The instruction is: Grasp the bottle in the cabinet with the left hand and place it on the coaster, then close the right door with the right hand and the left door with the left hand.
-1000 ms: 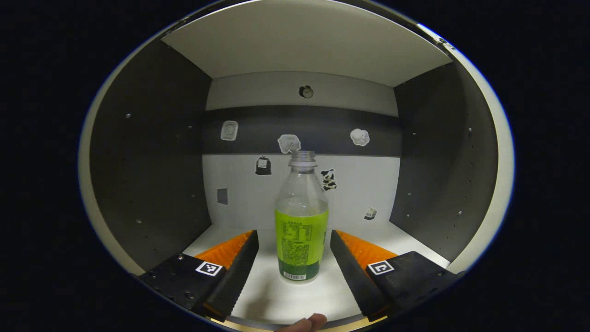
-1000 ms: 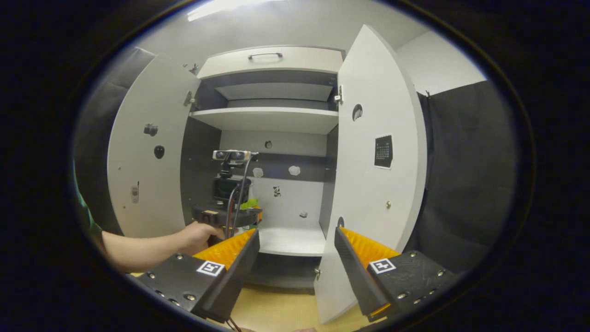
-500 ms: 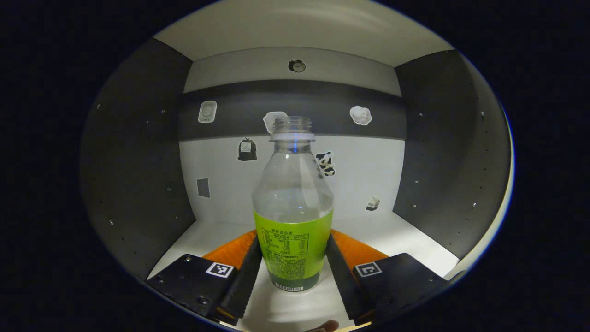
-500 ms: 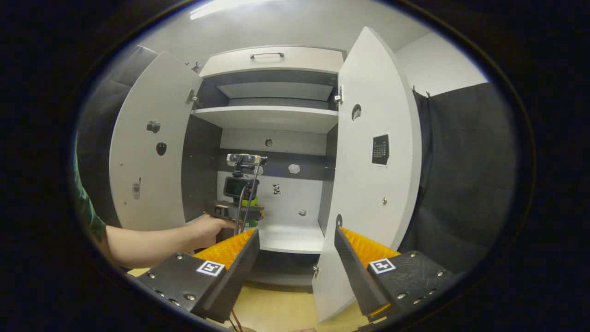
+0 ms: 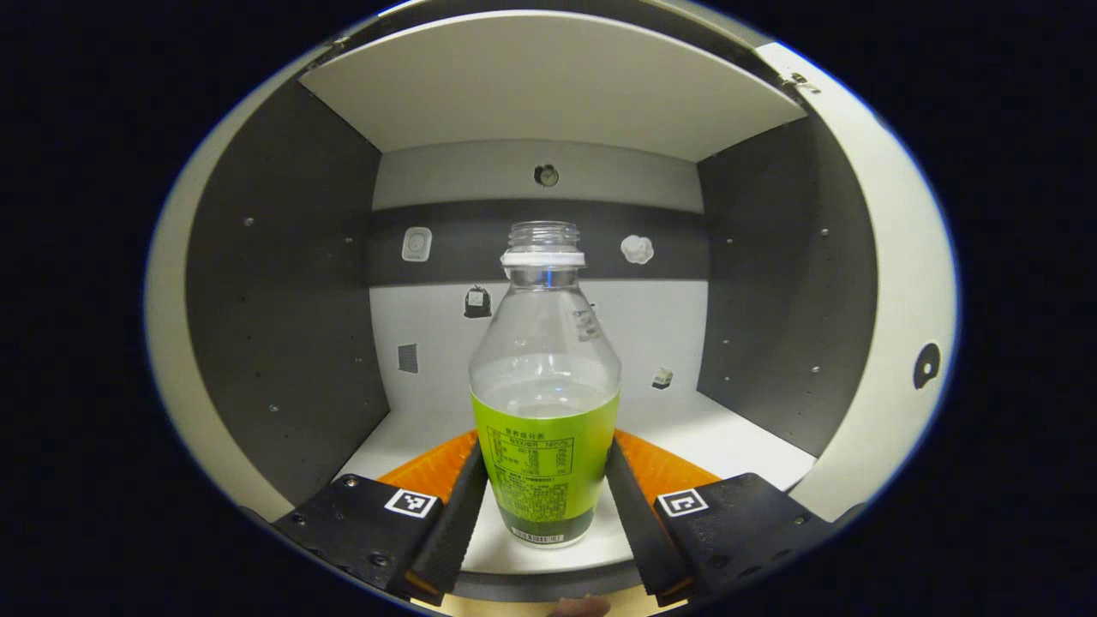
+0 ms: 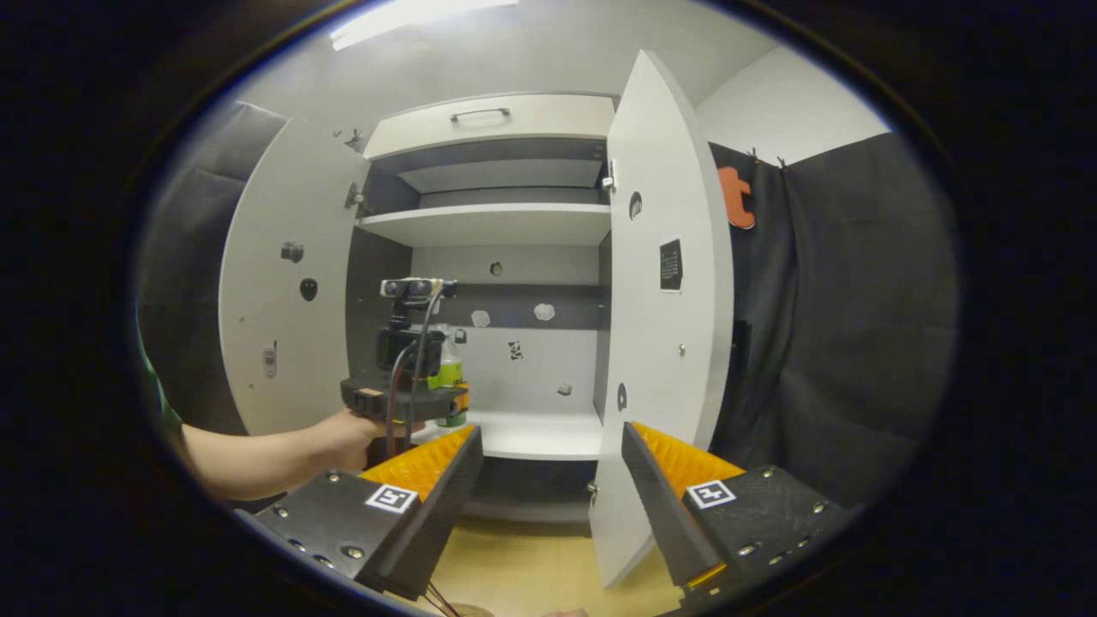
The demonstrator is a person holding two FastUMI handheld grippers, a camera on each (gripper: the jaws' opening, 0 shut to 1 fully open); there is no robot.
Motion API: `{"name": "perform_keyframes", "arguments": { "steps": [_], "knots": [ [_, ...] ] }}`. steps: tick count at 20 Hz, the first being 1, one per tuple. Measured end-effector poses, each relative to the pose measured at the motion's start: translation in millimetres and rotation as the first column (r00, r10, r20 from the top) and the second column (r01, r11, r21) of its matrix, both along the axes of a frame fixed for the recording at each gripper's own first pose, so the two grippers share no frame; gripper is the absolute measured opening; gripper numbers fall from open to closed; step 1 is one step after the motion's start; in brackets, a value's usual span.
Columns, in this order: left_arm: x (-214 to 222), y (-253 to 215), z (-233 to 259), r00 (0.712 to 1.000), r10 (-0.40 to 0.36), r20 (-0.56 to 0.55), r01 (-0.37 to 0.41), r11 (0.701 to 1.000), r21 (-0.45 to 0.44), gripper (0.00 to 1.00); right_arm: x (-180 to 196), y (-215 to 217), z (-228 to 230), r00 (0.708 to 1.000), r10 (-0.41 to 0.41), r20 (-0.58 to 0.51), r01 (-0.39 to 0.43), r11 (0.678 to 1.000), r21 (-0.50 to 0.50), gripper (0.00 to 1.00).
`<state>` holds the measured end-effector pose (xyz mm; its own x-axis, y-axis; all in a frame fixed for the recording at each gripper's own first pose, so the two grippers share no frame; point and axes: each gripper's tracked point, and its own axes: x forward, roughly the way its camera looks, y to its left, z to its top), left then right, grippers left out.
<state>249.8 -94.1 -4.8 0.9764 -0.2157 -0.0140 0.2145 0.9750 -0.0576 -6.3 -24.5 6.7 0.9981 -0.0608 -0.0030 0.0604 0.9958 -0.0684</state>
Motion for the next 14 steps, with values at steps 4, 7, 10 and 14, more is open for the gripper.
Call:
{"name": "perform_keyframes", "arguments": {
  "steps": [4, 7, 10, 14],
  "knots": [
    [-54, 5, -5, 1.0, -0.015, -0.006, 0.015, 1.0, 0.007, 0.78, -23, 0, 3, 1.0, 0.014, 0.014, -0.014, 1.0, 0.015, 0.96],
    [-89, 14, 4, 0.999, -0.008, 0.035, 0.01, 0.999, -0.042, 0.78, -42, -5, 3, 1.0, 0.015, 0.017, -0.015, 0.999, 0.028, 0.96],
    [-123, 23, -1, 1.0, -0.005, 0.027, 0.007, 0.998, -0.063, 0.78, -60, -9, 2, 1.0, 0.023, 0.014, -0.023, 0.998, 0.065, 0.96],
    [-168, 30, -18, 1.0, 0.008, 0.004, -0.007, 0.996, -0.091, 0.78, -82, -25, 4, 1.0, 0.009, 0.018, -0.01, 0.996, 0.088, 0.96]
  ]
}}
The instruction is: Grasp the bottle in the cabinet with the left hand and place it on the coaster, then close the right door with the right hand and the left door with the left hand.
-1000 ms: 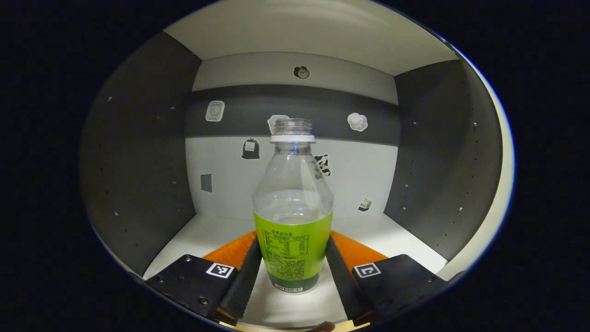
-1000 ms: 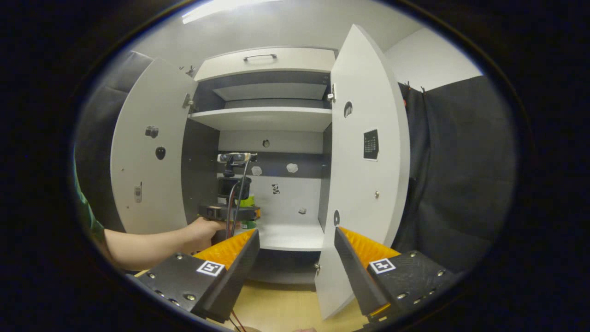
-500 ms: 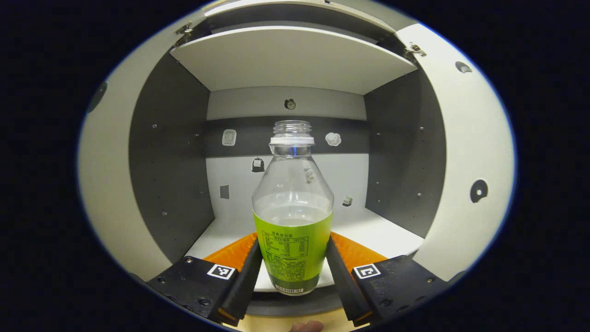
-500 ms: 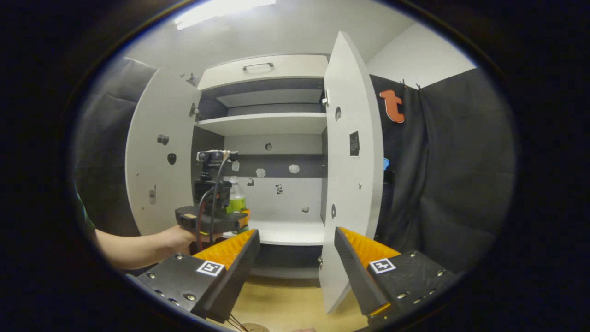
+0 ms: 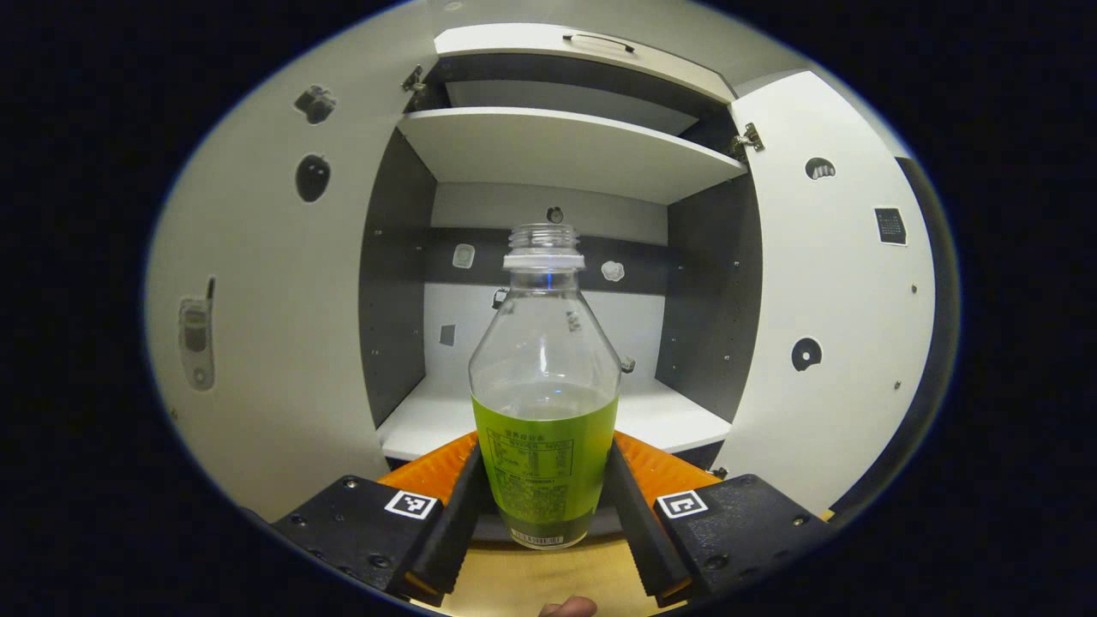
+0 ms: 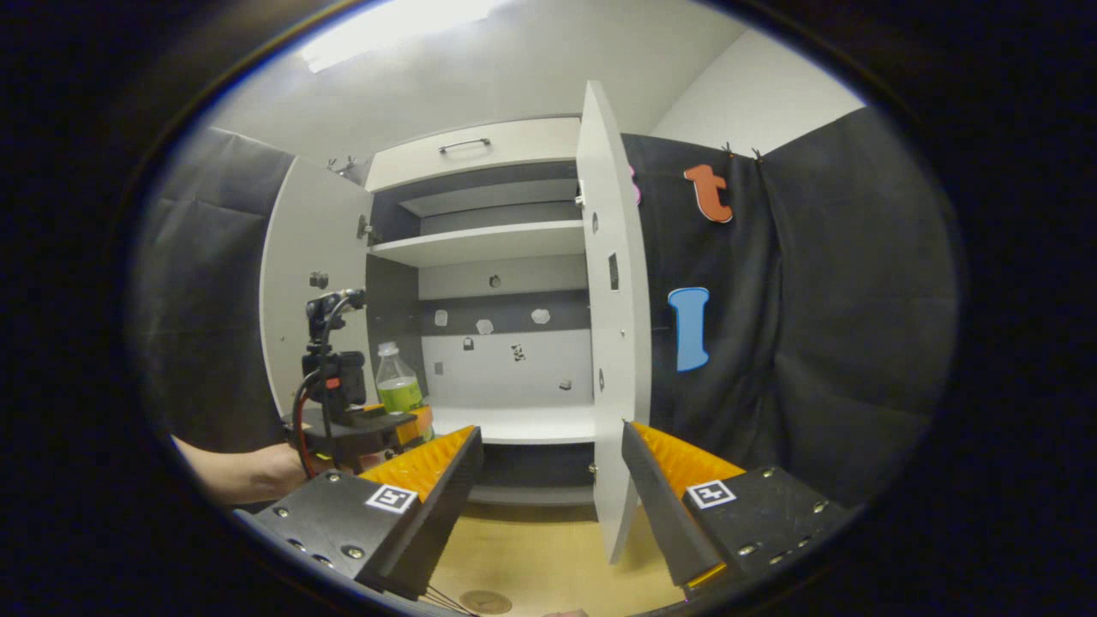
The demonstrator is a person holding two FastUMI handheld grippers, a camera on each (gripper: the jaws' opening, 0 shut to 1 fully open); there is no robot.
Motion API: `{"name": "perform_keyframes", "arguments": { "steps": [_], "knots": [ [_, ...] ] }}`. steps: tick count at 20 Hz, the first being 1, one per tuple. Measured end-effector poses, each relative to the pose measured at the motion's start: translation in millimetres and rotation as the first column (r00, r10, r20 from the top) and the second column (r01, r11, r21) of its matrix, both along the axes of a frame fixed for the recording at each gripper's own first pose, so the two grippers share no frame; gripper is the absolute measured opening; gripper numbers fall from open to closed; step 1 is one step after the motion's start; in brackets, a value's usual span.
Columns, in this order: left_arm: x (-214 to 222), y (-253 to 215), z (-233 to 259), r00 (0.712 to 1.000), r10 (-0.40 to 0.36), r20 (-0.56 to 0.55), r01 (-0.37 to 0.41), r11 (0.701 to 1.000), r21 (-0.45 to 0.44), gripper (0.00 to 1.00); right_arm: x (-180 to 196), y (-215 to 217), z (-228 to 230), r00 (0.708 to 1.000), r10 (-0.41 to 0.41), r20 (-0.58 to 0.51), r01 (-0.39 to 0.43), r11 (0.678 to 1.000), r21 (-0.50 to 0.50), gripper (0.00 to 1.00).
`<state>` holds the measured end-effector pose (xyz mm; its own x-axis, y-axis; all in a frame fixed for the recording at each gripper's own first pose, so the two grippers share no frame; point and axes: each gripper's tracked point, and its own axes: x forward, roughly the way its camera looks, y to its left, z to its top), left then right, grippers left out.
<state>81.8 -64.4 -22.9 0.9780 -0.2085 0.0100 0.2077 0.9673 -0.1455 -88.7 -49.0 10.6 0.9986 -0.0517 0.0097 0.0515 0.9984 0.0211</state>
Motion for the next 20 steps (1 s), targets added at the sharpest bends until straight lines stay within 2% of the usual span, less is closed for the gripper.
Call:
{"name": "perform_keyframes", "arguments": {
  "steps": [2, 4, 6, 13, 18, 20],
  "knots": [
    [-19, 7, -6, 0.998, 0.028, 0.051, -0.029, 0.999, 0.023, 0.78, -12, -6, 5, 1.0, 0.0, 0.007, 0.0, 1.0, 0.008, 0.98],
    [-41, 3, -27, 0.999, 0.02, 0.034, -0.022, 0.998, 0.064, 0.78, -22, -14, 8, 1.0, -0.01, 0.011, 0.01, 1.0, 0.006, 0.98],
    [-64, -6, -47, 1.0, -0.005, -0.002, 0.005, 0.998, 0.062, 0.78, -32, -20, 15, 1.0, -0.017, 0.018, 0.017, 1.0, 0.006, 0.98],
    [-133, -62, -122, 0.985, -0.166, -0.048, 0.166, 0.986, -0.01, 0.79, -53, -46, 20, 0.998, -0.052, 0.034, 0.052, 0.999, 0.017, 0.98],
    [-173, -94, -187, 0.953, -0.297, -0.063, 0.299, 0.954, 0.024, 0.78, -57, -50, 14, 0.998, -0.058, 0.019, 0.058, 0.998, 0.016, 0.99],
    [-180, -97, -213, 0.942, -0.322, -0.093, 0.325, 0.946, 0.02, 0.78, -60, -51, 10, 0.998, -0.06, 0.013, 0.06, 0.998, 0.023, 0.98]
  ]
}}
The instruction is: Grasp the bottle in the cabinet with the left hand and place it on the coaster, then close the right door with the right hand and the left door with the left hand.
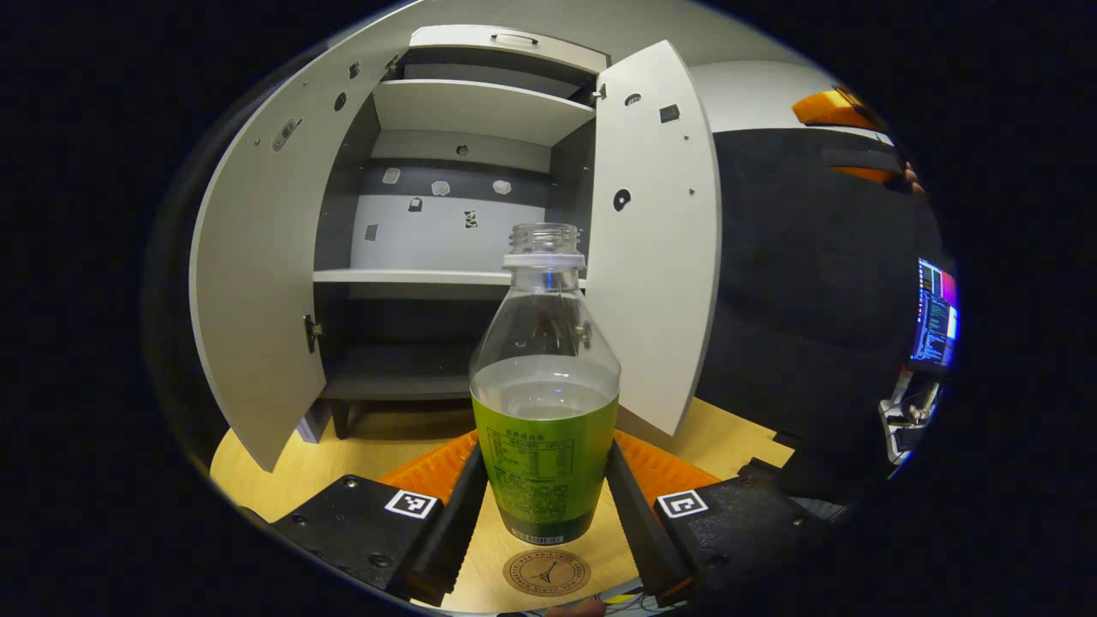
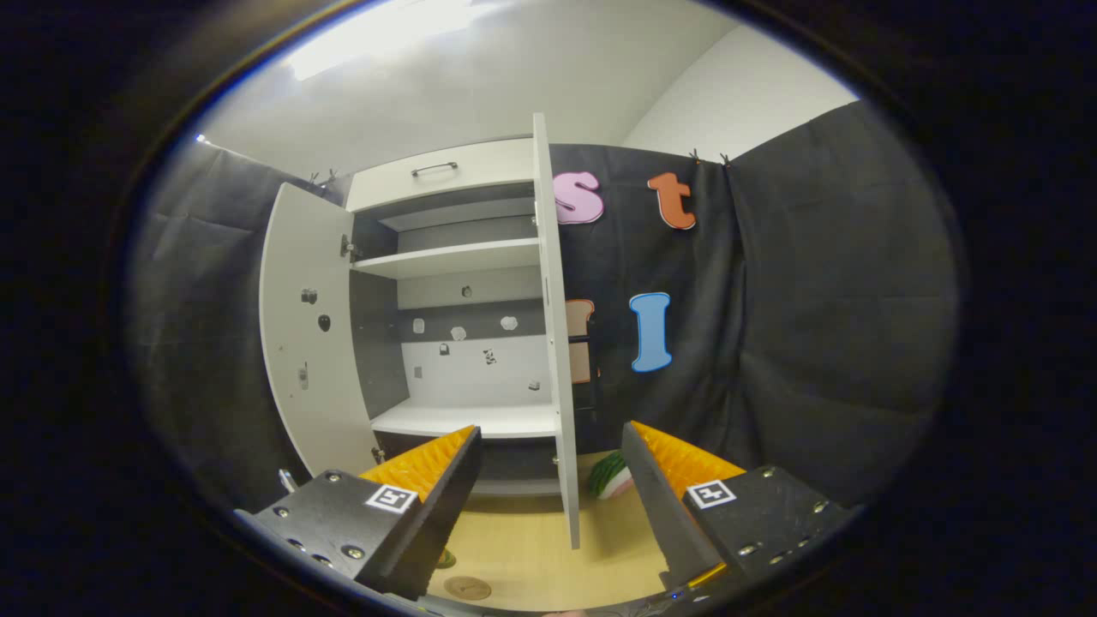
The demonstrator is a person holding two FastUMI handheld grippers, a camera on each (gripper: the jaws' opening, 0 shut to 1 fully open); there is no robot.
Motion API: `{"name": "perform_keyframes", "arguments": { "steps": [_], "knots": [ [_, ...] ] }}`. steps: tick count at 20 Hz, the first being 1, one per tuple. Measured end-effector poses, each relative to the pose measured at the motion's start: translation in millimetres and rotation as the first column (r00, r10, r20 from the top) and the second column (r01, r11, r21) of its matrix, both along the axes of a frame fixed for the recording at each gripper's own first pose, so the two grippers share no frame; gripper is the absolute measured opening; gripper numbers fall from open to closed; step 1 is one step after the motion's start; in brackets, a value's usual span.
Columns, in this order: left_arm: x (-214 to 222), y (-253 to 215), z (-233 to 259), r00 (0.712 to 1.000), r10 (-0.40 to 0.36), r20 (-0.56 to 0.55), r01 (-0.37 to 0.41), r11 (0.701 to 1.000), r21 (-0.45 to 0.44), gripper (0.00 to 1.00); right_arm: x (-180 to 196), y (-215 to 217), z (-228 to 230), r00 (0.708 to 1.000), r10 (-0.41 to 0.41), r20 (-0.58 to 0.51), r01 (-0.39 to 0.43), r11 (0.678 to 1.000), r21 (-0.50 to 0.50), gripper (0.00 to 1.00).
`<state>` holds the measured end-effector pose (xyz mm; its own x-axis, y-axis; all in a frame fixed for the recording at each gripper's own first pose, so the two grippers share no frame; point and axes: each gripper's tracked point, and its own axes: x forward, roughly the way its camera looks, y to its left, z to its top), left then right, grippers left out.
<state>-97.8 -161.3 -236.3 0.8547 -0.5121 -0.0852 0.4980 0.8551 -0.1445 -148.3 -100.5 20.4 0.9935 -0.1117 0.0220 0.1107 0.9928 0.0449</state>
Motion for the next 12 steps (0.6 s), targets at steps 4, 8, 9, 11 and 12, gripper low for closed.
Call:
{"name": "perform_keyframes", "arguments": {
  "steps": [4, 8, 9, 11, 12],
  "knots": [
    [-4, -1, -35, 0.998, -0.035, -0.056, 0.033, 0.999, -0.032, 0.79, 1, -6, -17, 1.0, -0.004, -0.027, 0.006, 0.999, 0.05, 0.98],
    [9, 9, -61, 0.999, 0.007, -0.047, -0.007, 1.0, -0.006, 0.79, 13, -21, -25, 0.999, -0.021, -0.027, 0.022, 0.999, 0.043, 0.98],
    [9, 7, -68, 0.999, 0.004, -0.045, -0.005, 1.0, -0.007, 0.79, 18, -25, -29, 0.999, -0.029, -0.031, 0.03, 0.999, 0.043, 0.99],
    [8, 1, -77, 1.0, 0.004, -0.03, -0.004, 1.0, 0.003, 0.8, 26, -29, -41, 0.998, -0.027, -0.049, 0.03, 0.998, 0.054, 0.98],
    [8, 0, -84, 0.999, 0.003, -0.034, -0.003, 1.0, 0.006, 0.8, 30, -27, -45, 0.998, -0.021, -0.06, 0.025, 0.998, 0.061, 0.98]
  ]
}}
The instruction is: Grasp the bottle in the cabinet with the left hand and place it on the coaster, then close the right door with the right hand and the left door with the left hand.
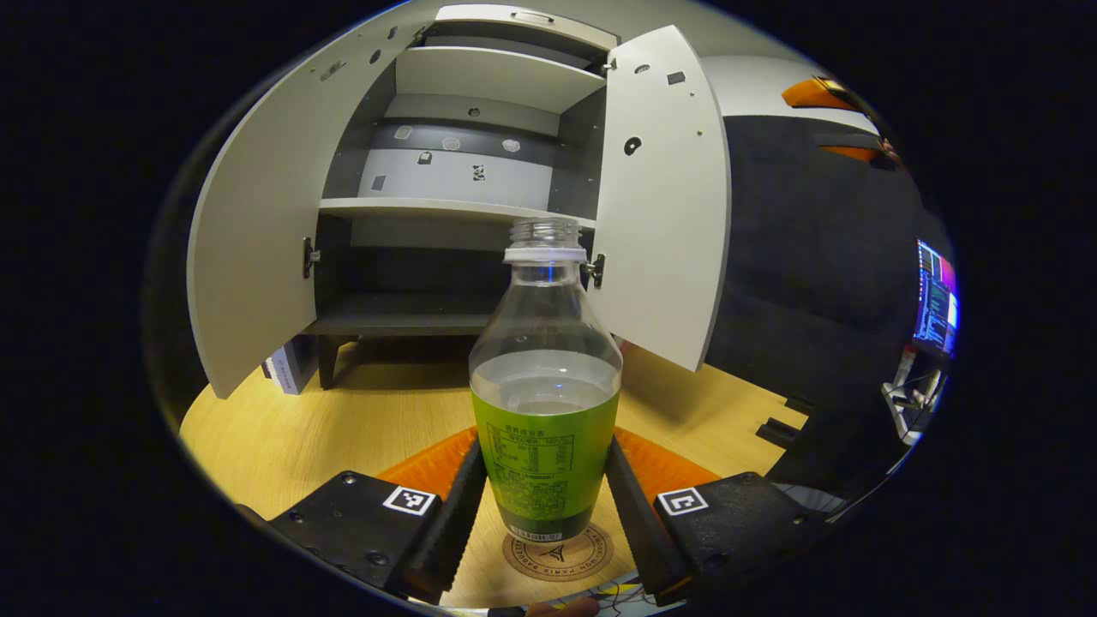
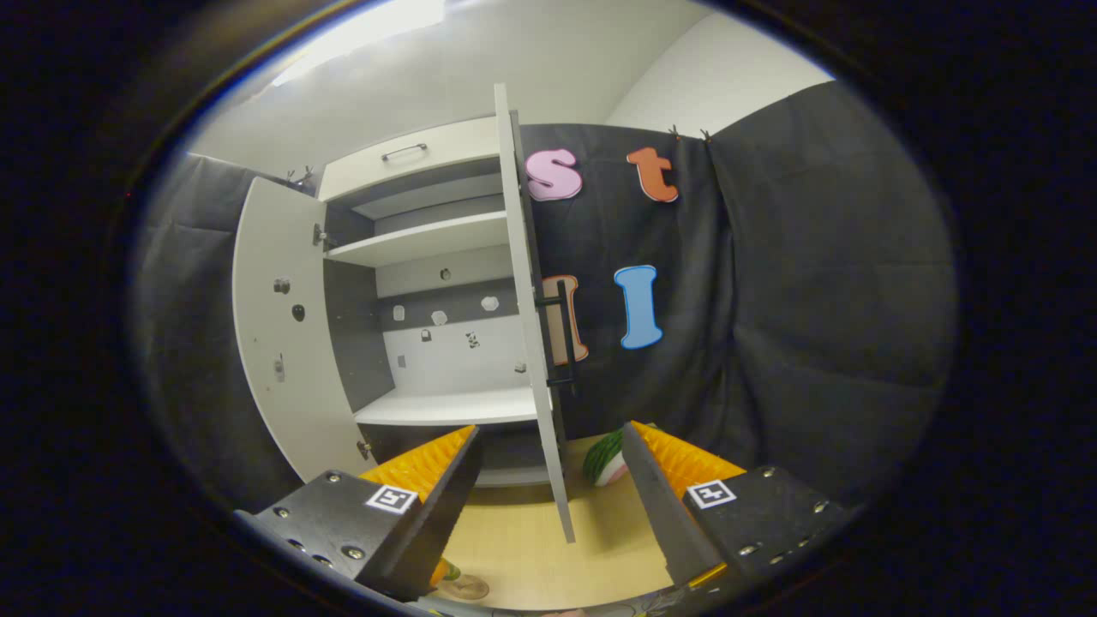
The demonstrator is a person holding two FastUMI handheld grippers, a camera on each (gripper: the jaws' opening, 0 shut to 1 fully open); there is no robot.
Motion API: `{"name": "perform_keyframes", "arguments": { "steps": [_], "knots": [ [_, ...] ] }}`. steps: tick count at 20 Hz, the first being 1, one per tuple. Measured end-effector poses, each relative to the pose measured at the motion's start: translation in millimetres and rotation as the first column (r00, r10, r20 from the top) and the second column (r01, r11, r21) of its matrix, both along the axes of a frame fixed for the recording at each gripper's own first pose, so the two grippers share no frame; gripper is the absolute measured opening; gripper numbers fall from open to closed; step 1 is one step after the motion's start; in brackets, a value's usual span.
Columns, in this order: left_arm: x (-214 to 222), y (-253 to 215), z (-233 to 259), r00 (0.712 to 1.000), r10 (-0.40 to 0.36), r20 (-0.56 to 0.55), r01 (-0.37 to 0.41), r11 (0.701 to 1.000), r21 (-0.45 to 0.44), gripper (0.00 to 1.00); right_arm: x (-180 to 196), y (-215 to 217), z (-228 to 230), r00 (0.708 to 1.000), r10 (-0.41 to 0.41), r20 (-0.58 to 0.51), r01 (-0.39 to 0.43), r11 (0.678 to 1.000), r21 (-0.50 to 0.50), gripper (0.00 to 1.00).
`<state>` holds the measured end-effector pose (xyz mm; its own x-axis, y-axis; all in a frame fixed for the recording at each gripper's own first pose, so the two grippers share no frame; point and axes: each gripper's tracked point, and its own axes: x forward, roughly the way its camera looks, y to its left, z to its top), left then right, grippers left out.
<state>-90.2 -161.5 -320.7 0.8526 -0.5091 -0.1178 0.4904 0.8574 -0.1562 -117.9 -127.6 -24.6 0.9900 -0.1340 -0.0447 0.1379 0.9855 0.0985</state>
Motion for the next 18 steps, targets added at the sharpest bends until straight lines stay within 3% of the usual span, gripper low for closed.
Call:
{"name": "perform_keyframes", "arguments": {
  "steps": [9, 18],
  "knots": [
    [-25, -15, -37, 1.0, -0.005, 0.004, 0.005, 0.999, 0.05, 0.79, 36, 47, -33, 0.992, 0.105, -0.072, -0.108, 0.993, -0.044, 0.99],
    [-23, -8, -46, 1.0, 0.007, 0.004, -0.007, 0.998, 0.064, 0.81, 43, 72, -49, 0.982, 0.155, -0.111, -0.164, 0.984, -0.071, 0.99]
  ]
}}
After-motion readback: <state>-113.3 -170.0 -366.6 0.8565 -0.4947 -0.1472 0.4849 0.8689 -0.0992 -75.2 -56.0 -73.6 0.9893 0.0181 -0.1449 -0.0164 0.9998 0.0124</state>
